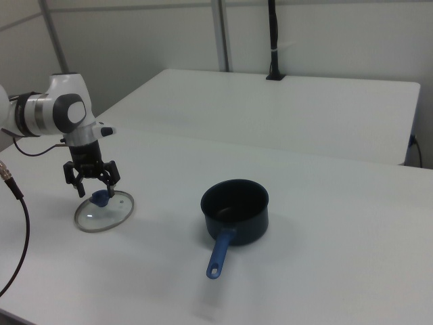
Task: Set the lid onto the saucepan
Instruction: 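Move the gripper over the glass lid and grasp its blue knob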
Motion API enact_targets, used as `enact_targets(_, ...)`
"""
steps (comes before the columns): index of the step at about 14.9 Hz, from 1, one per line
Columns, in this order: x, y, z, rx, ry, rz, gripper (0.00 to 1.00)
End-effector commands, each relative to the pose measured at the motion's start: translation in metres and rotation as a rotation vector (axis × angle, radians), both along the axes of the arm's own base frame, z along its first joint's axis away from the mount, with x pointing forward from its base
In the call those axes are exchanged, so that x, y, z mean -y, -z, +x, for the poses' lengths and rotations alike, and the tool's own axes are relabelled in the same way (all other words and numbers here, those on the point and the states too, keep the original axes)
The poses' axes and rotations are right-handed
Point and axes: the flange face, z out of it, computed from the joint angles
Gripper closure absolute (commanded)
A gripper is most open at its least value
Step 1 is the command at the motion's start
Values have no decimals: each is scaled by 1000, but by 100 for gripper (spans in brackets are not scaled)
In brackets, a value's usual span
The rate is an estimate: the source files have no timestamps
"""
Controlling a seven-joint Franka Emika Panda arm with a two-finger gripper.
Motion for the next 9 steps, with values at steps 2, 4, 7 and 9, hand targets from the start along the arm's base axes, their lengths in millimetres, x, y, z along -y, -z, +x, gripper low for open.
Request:
enact_targets(2, -3, 5, -1, 11, 3, 14, 11)
enact_targets(4, -4, 10, 1, 5, 3, 10, 17)
enact_targets(7, -5, 13, 0, 2, -4, 3, 28)
enact_targets(9, -5, 13, 0, 3, -7, 1, 41)
